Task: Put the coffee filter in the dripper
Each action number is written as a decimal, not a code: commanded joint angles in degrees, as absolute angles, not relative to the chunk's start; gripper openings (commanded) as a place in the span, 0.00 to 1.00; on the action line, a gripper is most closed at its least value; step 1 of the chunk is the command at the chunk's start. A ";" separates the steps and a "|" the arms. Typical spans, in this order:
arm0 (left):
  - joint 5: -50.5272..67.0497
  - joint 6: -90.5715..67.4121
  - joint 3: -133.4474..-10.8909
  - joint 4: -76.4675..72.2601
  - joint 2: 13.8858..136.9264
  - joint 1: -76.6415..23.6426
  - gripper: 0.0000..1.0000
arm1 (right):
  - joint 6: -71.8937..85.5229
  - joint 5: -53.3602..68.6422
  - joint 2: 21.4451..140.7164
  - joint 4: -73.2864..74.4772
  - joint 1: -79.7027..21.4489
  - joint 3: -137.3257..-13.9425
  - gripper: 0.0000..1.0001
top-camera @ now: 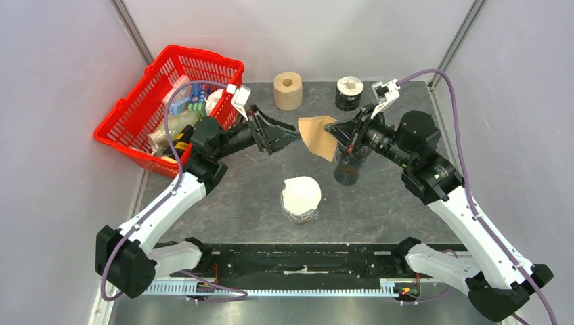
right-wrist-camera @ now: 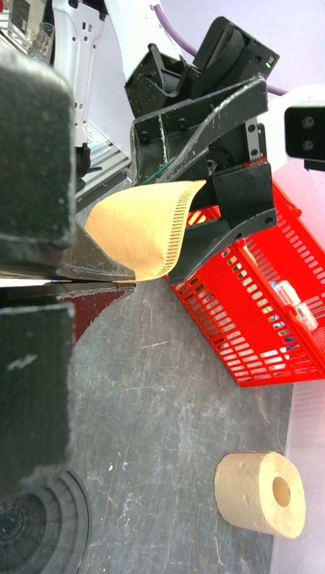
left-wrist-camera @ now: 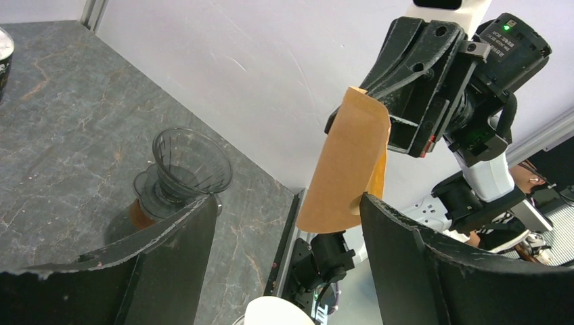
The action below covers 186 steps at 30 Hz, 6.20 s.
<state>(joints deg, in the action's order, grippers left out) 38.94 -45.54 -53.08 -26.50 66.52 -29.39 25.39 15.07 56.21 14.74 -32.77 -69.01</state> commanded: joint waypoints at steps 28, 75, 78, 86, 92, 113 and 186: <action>44.82 -52.09 -54.97 -36.39 69.77 -29.70 0.62 | 26.00 12.11 57.74 12.75 -32.74 -68.04 0.00; 31.23 -40.94 -53.82 -19.37 63.32 -29.53 0.57 | 28.59 22.04 55.22 11.55 -32.76 -68.82 0.00; 31.55 -41.02 -53.48 -19.89 63.02 -29.53 0.57 | 28.49 21.88 55.42 11.73 -32.78 -68.84 0.00; 33.13 -41.47 -53.74 -20.40 63.24 -29.53 0.57 | 28.37 21.74 55.50 11.92 -32.78 -68.88 0.00; 37.12 -43.11 -53.47 -24.37 64.07 -29.55 0.58 | 28.29 20.29 55.48 12.14 -32.78 -68.86 0.00; 40.42 -47.46 -52.65 -29.47 66.07 -29.53 0.61 | 26.58 14.86 56.05 14.27 -32.80 -68.92 0.00; 27.83 -45.98 -53.82 -19.89 63.23 -30.94 0.02 | 27.51 11.72 57.37 13.20 -32.79 -67.23 0.72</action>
<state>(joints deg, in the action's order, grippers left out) 38.06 -51.92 -51.37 -31.88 66.78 -30.65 31.07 21.28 57.91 7.40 -32.80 -65.32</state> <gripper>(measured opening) 0.031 0.595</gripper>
